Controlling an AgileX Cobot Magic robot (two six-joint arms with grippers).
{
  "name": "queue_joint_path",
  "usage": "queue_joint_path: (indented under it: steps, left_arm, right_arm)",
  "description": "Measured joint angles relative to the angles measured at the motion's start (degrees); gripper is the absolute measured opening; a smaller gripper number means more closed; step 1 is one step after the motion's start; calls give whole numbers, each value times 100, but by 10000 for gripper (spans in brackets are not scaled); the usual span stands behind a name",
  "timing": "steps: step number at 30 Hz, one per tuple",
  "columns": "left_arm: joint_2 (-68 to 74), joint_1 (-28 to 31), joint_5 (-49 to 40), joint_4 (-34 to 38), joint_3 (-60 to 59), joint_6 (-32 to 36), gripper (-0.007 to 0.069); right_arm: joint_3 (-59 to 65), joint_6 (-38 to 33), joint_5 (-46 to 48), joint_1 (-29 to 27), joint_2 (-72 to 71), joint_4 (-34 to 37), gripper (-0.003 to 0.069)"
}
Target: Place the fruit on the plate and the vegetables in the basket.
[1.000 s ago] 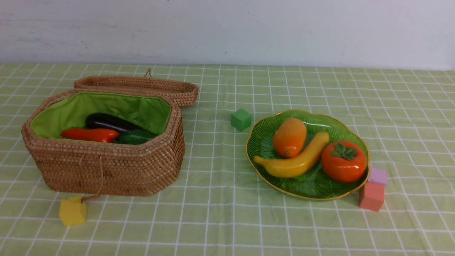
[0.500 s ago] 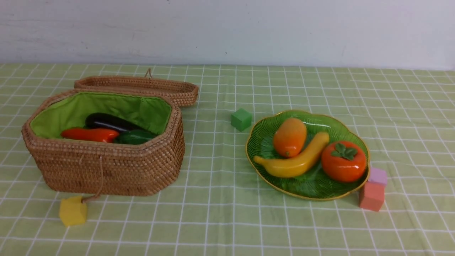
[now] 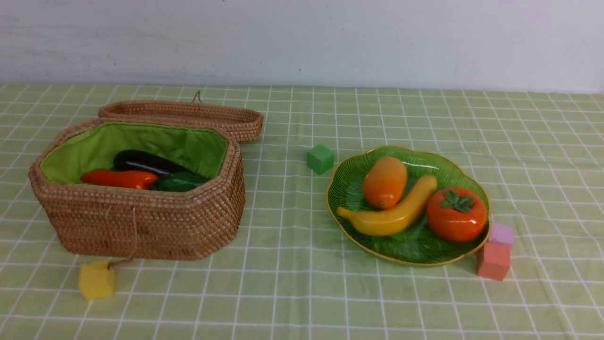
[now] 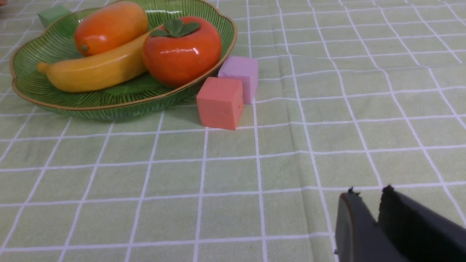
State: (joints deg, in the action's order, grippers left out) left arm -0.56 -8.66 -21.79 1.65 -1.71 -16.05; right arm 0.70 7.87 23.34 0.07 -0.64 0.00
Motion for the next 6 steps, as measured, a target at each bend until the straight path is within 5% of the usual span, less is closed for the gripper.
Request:
queue_joint_path:
  steps: [6]
  left_arm:
    - [0, 0, 0, 0, 0, 0, -5]
  right_arm:
    - [0, 0, -5, 0, 0, 0, 120]
